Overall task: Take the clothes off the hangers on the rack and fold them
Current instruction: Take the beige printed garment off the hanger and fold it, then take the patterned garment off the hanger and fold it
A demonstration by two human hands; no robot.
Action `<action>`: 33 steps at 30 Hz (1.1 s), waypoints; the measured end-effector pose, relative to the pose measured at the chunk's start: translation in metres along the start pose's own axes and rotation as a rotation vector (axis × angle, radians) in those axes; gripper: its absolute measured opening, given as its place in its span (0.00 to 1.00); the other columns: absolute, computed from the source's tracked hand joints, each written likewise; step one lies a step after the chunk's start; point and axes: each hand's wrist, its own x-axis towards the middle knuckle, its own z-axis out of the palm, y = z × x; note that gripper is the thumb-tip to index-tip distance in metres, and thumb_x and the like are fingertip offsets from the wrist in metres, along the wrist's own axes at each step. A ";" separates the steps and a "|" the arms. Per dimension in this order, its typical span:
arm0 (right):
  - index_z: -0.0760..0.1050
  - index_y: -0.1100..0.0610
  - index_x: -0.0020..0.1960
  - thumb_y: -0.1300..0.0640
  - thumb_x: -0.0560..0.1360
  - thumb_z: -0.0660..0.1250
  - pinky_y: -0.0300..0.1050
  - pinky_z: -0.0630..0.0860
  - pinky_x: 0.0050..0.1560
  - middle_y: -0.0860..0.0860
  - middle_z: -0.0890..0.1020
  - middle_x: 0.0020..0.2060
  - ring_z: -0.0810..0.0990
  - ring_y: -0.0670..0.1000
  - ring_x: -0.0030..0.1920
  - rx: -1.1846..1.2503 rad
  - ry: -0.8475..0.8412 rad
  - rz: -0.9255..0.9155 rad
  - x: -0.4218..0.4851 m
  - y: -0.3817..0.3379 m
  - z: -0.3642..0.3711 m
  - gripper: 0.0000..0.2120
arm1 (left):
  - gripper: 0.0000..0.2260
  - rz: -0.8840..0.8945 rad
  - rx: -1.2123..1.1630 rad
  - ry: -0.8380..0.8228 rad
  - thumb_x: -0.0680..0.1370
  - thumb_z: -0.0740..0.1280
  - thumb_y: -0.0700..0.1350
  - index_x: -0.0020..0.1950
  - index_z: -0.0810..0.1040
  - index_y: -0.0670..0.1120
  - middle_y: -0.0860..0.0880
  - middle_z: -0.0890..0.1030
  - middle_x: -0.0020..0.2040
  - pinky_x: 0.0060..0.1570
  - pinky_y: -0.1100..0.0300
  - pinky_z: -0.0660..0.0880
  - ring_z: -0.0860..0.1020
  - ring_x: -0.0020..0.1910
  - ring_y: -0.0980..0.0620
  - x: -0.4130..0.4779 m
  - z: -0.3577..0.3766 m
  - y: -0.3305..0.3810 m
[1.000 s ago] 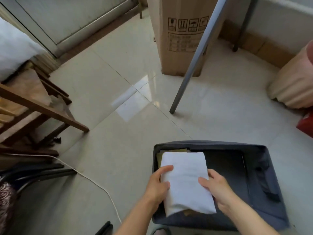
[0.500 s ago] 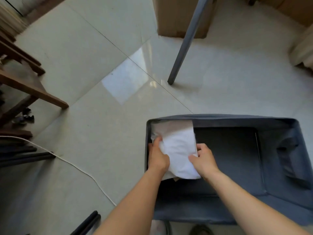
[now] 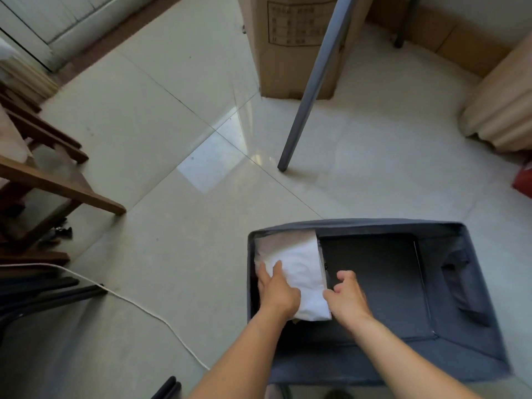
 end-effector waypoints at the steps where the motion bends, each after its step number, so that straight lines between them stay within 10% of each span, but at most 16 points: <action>1: 0.64 0.57 0.71 0.62 0.75 0.64 0.44 0.71 0.56 0.55 0.75 0.61 0.74 0.56 0.60 0.028 -0.013 -0.003 -0.006 -0.004 -0.006 0.25 | 0.30 -0.003 -0.035 -0.038 0.80 0.63 0.39 0.79 0.55 0.49 0.48 0.51 0.79 0.69 0.60 0.61 0.59 0.76 0.47 -0.008 -0.004 0.006; 5: 0.74 0.57 0.57 0.64 0.74 0.65 0.48 0.75 0.45 0.53 0.80 0.49 0.79 0.55 0.47 0.170 -0.025 -0.007 -0.062 -0.029 -0.041 0.12 | 0.20 -0.033 -0.248 -0.124 0.80 0.64 0.41 0.71 0.71 0.46 0.45 0.77 0.61 0.54 0.59 0.72 0.76 0.55 0.49 -0.066 -0.031 0.037; 8: 0.75 0.59 0.55 0.66 0.75 0.62 0.44 0.72 0.34 0.55 0.80 0.42 0.76 0.51 0.35 0.297 -0.087 -0.044 -0.117 -0.055 -0.072 0.10 | 0.16 -0.021 -0.395 -0.125 0.79 0.64 0.40 0.67 0.74 0.43 0.45 0.77 0.49 0.48 0.57 0.74 0.76 0.45 0.51 -0.122 -0.054 0.071; 33: 0.78 0.55 0.53 0.59 0.81 0.61 0.42 0.78 0.38 0.54 0.85 0.40 0.84 0.50 0.39 0.620 0.172 -0.691 -0.544 -0.171 -0.350 0.07 | 0.09 0.680 -0.723 -0.264 0.83 0.62 0.46 0.60 0.78 0.49 0.48 0.85 0.52 0.46 0.59 0.80 0.84 0.51 0.50 -0.559 -0.204 0.294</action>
